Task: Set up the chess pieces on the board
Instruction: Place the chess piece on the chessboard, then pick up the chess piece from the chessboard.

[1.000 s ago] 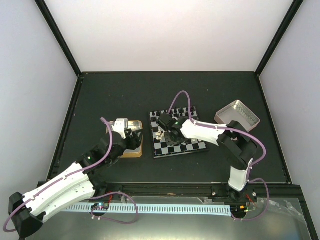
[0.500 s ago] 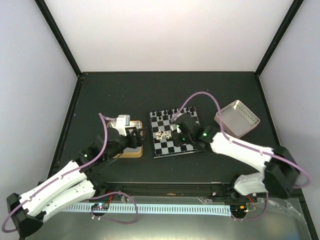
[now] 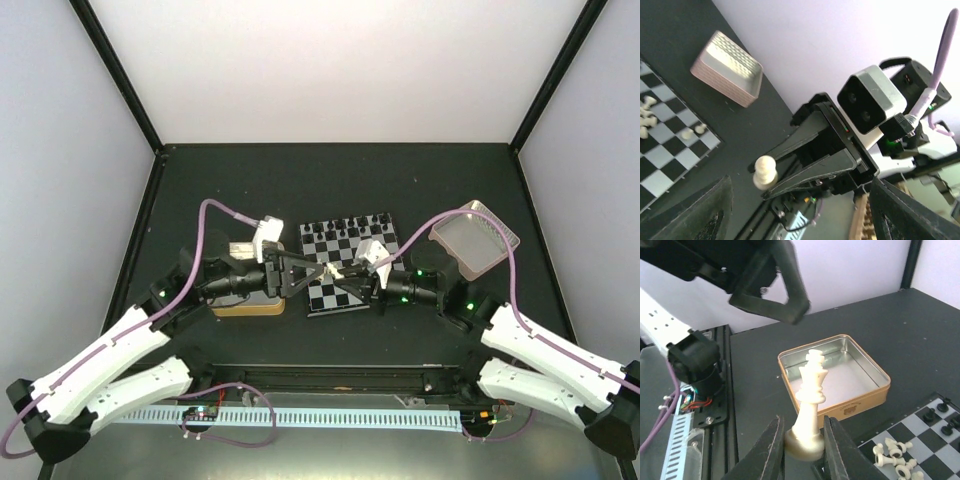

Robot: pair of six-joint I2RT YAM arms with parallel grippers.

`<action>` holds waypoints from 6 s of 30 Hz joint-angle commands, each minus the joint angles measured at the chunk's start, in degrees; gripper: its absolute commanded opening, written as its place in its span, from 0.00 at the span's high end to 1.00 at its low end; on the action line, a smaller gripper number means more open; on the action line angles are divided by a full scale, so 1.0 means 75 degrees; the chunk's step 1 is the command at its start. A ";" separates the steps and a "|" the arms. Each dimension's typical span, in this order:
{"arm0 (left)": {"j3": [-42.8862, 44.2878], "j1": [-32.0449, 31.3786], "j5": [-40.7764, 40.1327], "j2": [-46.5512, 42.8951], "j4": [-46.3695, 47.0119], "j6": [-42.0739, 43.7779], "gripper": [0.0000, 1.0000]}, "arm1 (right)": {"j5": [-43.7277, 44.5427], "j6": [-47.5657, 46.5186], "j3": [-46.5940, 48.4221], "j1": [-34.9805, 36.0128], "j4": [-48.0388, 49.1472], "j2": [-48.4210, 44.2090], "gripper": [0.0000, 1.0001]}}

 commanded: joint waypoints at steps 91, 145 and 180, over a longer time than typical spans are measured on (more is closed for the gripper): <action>0.2887 -0.2491 -0.4270 0.8103 -0.0786 0.2216 0.98 | 0.6453 0.7000 -0.0357 -0.0915 -0.5386 -0.1509 0.26; 0.0628 -0.1082 -0.4805 0.4041 0.0036 0.1516 0.54 | 0.4603 0.5026 0.0234 -0.0915 -0.3449 0.0396 0.27; -0.1831 -0.0608 -0.5730 -0.0654 -0.0684 0.1277 0.43 | 0.3598 0.3181 0.2583 -0.1027 -0.3162 0.6119 0.65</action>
